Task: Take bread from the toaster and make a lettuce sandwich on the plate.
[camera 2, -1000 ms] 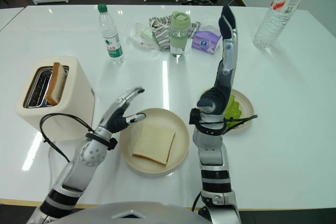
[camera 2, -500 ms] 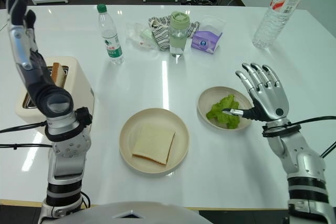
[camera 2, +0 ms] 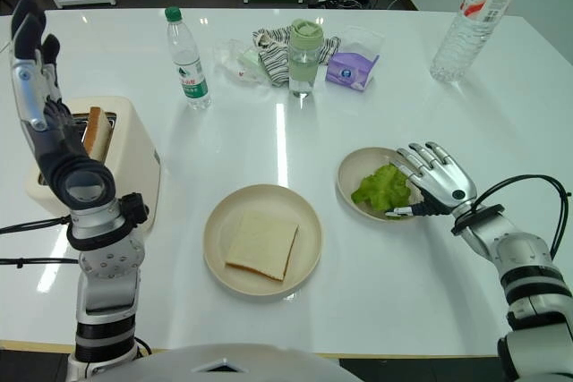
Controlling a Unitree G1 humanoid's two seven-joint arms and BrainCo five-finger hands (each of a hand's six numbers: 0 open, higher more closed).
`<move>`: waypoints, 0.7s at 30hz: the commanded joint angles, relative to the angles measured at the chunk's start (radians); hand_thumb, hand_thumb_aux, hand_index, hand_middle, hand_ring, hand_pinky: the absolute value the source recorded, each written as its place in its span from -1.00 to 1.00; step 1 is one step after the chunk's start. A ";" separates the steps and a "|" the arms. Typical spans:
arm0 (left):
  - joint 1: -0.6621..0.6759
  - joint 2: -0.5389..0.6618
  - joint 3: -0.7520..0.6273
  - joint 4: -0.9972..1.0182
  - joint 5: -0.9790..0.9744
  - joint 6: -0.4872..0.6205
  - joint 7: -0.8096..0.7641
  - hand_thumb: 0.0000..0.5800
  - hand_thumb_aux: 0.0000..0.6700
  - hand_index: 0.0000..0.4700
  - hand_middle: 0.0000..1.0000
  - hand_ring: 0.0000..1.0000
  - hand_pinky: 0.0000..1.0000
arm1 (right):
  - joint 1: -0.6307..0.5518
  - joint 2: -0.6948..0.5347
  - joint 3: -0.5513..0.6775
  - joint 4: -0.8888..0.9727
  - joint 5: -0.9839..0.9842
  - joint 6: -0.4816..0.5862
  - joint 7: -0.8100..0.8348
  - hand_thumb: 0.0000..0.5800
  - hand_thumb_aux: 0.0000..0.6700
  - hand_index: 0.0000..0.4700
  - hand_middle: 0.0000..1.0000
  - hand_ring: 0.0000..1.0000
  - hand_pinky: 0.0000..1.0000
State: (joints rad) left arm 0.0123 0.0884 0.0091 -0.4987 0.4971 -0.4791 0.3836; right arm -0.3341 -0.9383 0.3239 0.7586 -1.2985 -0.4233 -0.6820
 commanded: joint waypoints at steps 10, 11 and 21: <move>0.003 -0.013 0.009 0.000 -0.013 -0.007 -0.048 -1.00 -1.00 -1.00 -1.00 -1.00 -1.00 | -0.124 0.034 0.217 0.198 0.011 0.018 -0.085 -1.00 -1.00 -1.00 -1.00 -1.00 -1.00; 0.003 -0.014 0.009 0.001 -0.013 -0.007 -0.050 -1.00 -1.00 -1.00 -1.00 -1.00 -1.00 | -0.126 0.034 0.229 0.206 0.014 0.012 -0.084 -1.00 -1.00 -1.00 -1.00 -1.00 -1.00; 0.000 -0.019 0.012 0.000 -0.017 -0.001 -0.069 -1.00 -1.00 -1.00 -1.00 -1.00 -1.00 | -0.143 0.036 0.311 0.269 0.061 -0.019 -0.080 1.00 1.00 1.00 -1.00 -1.00 -1.00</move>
State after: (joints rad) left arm 0.0194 0.0758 0.0129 -0.5000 0.4900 -0.4867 0.3208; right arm -0.4809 -0.9083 0.6096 1.0115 -1.2444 -0.4315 -0.7754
